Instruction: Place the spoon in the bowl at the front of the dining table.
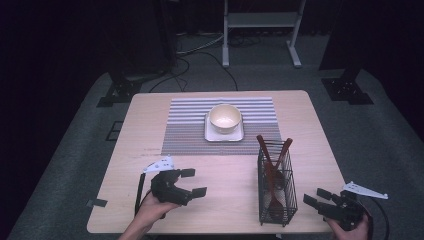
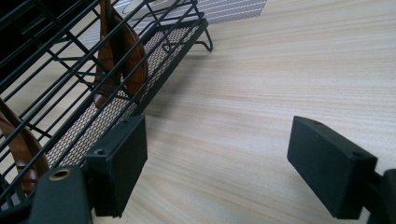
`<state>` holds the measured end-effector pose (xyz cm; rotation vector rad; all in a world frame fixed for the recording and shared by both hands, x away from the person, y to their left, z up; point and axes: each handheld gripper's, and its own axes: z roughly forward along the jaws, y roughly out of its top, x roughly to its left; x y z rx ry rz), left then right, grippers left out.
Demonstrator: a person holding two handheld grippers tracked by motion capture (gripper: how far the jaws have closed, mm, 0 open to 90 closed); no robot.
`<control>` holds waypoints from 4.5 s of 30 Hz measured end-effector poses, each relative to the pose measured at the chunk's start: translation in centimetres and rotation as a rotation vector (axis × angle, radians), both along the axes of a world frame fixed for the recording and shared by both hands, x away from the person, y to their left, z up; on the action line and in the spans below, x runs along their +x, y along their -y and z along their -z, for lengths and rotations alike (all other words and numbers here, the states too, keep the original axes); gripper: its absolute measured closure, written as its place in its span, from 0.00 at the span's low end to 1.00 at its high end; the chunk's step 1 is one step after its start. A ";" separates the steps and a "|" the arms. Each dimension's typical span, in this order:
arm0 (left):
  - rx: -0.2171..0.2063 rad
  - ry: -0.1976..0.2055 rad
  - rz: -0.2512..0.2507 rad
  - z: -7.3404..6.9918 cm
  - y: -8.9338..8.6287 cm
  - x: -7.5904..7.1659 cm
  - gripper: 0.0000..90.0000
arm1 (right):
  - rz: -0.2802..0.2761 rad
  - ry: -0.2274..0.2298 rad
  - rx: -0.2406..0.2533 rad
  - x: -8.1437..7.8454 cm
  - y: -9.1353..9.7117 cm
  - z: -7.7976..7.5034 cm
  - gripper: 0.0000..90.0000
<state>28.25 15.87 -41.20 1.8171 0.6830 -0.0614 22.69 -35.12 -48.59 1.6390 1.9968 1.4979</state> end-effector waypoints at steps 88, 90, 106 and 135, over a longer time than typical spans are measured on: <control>0.026 -0.006 0.235 -5.9 14.7 4.1 0.18 | -0.029 0.021 -0.002 -0.1 -0.1 -0.3 0.21; 0.025 -0.007 0.234 -5.9 14.8 4.2 0.18 | -0.029 0.021 -0.002 -0.1 -0.1 -0.3 0.21; 0.019 -0.015 0.260 -5.8 15.8 4.4 0.33 | -0.036 0.023 -0.005 -0.1 -0.2 -0.4 0.21; 0.035 0.022 0.305 -5.9 16.4 4.7 0.87 | -0.043 0.024 -0.003 -0.1 -0.3 -0.4 0.21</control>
